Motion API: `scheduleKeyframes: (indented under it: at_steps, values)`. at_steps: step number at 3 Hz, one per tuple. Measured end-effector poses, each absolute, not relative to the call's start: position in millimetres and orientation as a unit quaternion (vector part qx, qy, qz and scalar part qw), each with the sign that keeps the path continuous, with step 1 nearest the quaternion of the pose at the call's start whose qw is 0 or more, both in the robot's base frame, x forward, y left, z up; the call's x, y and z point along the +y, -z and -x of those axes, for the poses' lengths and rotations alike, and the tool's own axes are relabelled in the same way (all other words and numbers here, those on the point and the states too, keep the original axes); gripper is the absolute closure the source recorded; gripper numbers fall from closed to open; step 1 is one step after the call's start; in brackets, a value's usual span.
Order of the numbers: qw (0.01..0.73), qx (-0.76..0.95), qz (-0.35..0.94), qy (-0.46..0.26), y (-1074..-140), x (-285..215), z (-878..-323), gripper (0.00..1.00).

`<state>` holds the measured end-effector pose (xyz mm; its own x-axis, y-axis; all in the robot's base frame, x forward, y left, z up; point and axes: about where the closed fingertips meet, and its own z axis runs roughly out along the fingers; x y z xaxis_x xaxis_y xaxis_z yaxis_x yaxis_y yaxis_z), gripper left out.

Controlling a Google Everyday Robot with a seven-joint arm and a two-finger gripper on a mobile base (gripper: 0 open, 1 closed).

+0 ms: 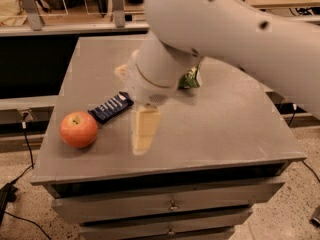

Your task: Move rxbar blueberry near apple

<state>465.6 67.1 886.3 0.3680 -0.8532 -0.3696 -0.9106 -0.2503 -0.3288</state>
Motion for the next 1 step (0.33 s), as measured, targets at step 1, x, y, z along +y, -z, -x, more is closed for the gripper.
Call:
scheduleKeyframes:
  at_steps: [1]
  values:
    - [0.254,0.59,0.764,-0.059,-870.0,30.8,-448.4,0.0]
